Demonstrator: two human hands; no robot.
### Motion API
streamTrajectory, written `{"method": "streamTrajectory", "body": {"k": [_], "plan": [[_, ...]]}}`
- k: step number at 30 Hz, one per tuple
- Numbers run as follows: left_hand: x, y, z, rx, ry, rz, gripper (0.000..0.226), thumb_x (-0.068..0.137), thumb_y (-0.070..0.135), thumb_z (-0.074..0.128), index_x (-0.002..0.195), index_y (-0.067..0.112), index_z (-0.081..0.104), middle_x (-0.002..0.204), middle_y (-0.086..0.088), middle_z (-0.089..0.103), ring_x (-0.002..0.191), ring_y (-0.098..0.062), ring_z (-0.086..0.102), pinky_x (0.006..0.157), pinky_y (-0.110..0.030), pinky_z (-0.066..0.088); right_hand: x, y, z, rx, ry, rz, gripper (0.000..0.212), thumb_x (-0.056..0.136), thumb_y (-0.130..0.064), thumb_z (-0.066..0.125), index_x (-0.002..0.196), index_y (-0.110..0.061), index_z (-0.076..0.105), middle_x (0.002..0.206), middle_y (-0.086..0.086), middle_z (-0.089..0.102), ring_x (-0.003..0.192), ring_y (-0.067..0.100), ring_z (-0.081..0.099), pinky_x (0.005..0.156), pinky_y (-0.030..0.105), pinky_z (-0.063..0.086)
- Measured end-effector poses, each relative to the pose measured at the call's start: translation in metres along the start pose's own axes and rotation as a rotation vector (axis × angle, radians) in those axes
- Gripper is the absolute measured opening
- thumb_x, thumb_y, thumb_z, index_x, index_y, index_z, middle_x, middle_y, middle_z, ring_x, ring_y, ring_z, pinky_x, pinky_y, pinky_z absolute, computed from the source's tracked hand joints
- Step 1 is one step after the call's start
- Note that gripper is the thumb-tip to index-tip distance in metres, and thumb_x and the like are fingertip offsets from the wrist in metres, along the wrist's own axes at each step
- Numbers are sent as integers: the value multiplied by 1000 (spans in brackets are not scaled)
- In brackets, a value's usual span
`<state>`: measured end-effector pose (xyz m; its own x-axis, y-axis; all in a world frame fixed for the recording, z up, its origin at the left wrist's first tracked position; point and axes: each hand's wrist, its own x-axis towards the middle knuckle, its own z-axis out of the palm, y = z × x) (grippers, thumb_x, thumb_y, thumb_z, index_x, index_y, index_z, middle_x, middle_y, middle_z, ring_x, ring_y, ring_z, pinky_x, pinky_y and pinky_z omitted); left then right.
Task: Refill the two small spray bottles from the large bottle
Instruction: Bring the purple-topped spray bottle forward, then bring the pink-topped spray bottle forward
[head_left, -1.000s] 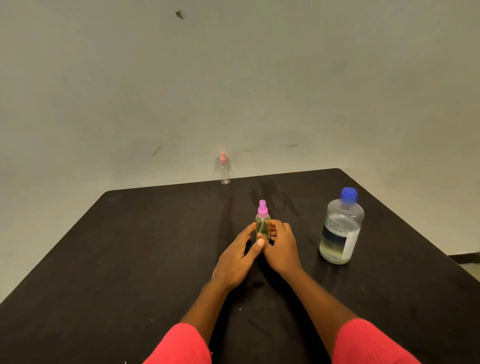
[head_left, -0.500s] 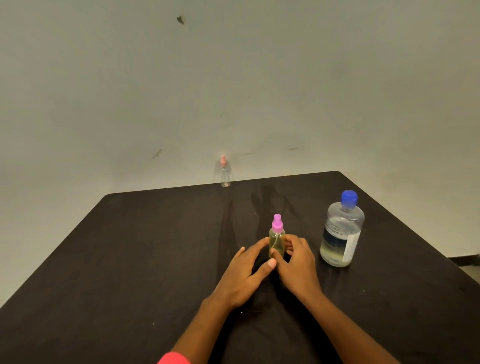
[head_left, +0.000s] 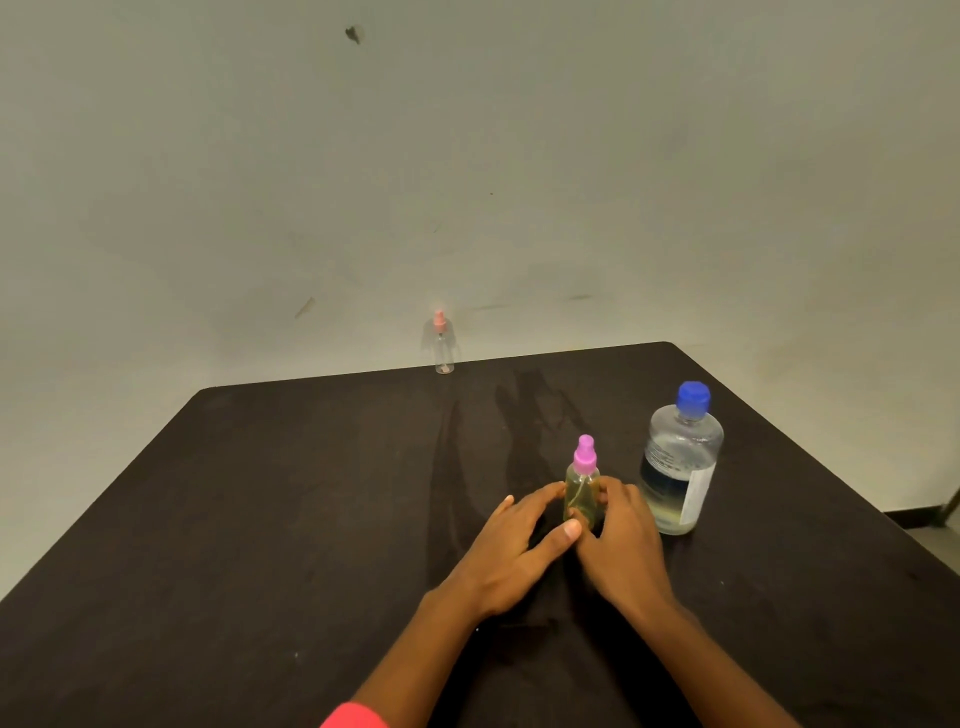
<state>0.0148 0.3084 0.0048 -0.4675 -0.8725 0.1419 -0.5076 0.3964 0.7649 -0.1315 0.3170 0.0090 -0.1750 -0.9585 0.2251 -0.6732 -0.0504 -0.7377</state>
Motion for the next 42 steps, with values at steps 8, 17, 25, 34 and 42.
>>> {"method": "streamTrajectory", "body": {"k": [8, 17, 25, 34, 42], "plan": [[8, -19, -24, -326, 330, -62, 48, 88, 61, 41, 124, 31, 54, 128, 9, 58, 123, -2, 49, 109, -24, 31, -25, -28, 5, 223, 421, -266, 53, 73, 8, 65, 121, -6, 47, 115, 3, 44, 104, 19, 52, 91, 30, 46], [35, -86, -97, -585, 670, -267, 17, 95, 34, 51, 109, 26, 58, 117, 2, 60, 113, -12, 54, 93, -22, 37, 29, -84, 81, 430, -120, -31, 38, 82, -11, 61, 112, -26, 44, 113, -12, 47, 106, 3, 51, 91, 23, 46], [97, -143, -127, -694, 578, -406, 57, 89, 31, 63, 138, 12, 41, 135, -3, 49, 114, -8, 48, 94, -18, 35, 146, -102, 152, 570, -288, 358, 68, 87, -19, 58, 145, -17, 25, 144, 3, 38, 126, 20, 43, 87, 24, 36], [181, -180, -155, -657, 597, -338, 51, 92, 11, 59, 139, 9, 39, 142, -7, 44, 130, -17, 43, 108, -29, 34, 243, -102, 195, 497, -302, 317, 71, 89, -11, 50, 150, -16, 15, 155, 5, 25, 139, 23, 29, 108, 34, 32], [221, -201, -169, -387, 493, -305, 63, 92, -13, 31, 149, 11, 20, 154, -6, 27, 141, -16, 26, 113, -27, 22, 289, -90, 208, 389, -321, 140, 59, 90, 1, 43, 143, -21, 31, 142, 4, 43, 117, 17, 46, 94, 29, 41]]}}
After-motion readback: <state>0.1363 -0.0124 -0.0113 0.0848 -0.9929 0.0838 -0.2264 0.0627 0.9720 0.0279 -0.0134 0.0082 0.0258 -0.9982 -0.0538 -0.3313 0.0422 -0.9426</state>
